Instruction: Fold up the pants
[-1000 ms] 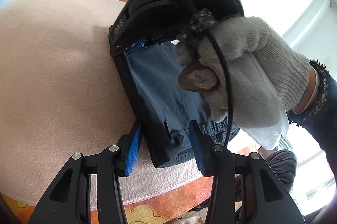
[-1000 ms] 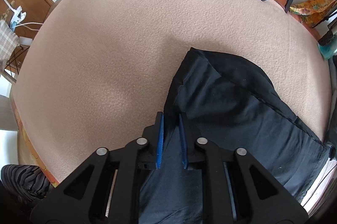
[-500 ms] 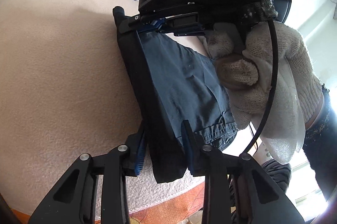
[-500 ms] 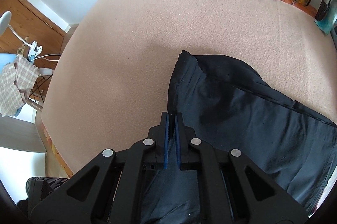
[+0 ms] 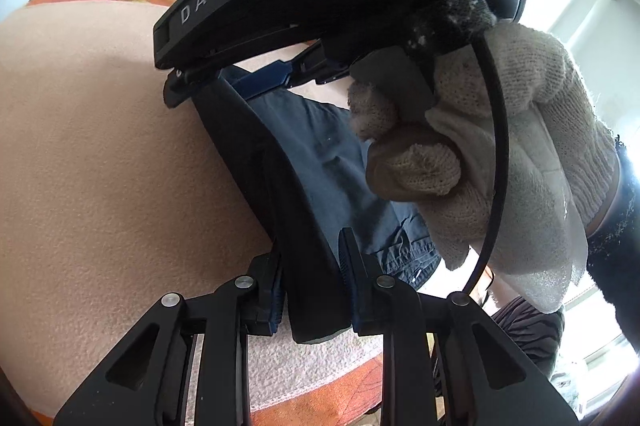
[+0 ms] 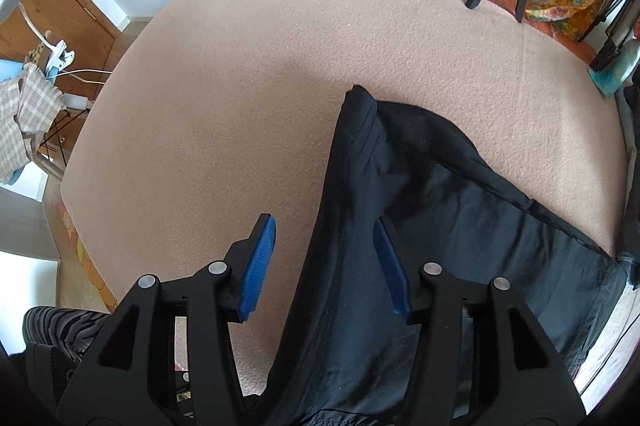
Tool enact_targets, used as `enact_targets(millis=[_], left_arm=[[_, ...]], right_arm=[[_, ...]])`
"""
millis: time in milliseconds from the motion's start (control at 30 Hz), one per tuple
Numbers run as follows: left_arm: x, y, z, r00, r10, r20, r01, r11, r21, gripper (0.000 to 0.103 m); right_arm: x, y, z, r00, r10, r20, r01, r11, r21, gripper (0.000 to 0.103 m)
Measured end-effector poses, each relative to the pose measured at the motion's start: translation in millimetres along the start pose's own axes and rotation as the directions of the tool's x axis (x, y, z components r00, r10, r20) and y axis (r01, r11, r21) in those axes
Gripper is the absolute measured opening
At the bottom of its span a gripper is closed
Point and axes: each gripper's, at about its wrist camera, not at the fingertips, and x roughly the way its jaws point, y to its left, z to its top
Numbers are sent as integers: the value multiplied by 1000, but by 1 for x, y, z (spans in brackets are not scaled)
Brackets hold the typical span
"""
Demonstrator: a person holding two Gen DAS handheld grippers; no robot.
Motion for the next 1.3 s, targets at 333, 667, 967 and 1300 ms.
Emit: enact_targets(millis=[333,667,967,1300], left_arm=[[-6,-20,7,1000,-5,-6,6,995,97,22],[-36,-42,5,991,-126,-48,130,986,100,42],[-49,-10,22,997,19,77,-26,995,93,43],[32,-42,35,996,58,-67,-40,968,246,43]], right_arm=[[-19,-59,-21,971,165,172,-197,962,188,7],[-60,-116,-57,911,222,348,-325,905,274,5],[-65,-156,-77,882,237,406,-384,862,330,5],[-85,-194,-106,877,197,439,-371,857,357,5]])
